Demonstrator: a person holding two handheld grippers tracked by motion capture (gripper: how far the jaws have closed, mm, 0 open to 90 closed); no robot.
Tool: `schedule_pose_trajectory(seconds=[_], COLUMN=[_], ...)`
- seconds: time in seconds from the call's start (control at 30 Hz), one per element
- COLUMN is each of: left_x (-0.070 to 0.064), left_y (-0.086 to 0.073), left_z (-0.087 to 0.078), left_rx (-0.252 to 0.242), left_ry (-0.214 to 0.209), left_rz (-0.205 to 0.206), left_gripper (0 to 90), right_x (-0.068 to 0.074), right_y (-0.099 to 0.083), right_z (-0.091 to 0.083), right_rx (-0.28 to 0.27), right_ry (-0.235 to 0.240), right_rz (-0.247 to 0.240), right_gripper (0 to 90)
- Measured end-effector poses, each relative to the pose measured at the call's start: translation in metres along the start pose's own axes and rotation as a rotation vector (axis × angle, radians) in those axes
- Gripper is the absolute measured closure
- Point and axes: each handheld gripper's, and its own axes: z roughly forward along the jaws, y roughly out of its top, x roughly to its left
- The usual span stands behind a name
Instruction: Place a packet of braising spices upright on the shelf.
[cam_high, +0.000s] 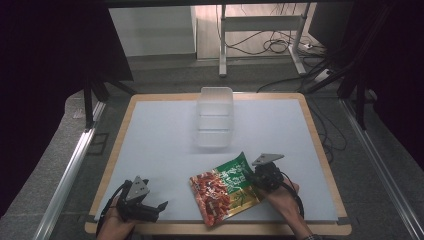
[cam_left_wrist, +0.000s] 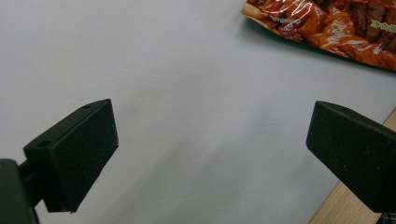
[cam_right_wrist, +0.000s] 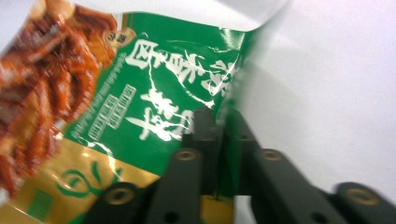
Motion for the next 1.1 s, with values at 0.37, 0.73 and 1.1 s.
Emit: schedule_pose_trajectory(seconds=[0.37, 0.73, 1.1], left_x=[0.0, 0.0, 0.001], left_y=[0.0, 0.0, 0.0], left_z=[0.0, 0.0, -0.001], left_rx=[-0.001, -0.005, -0.003], left_ry=[0.003, 0.006, 0.008], left_rz=[-0.004, -0.006, -0.003], left_gripper=[2.1, 2.0, 2.0], right_x=[0.005, 0.008, 0.011], right_y=[0.012, 0.036, 0.069], right_z=[-0.014, -0.037, -0.053], right_rx=[-0.049, -0.129, -0.178], right_ry=[0.02, 0.106, 0.165], right_rz=[0.013, 0.005, -0.028], right_gripper=[89.3, 89.1, 89.2])
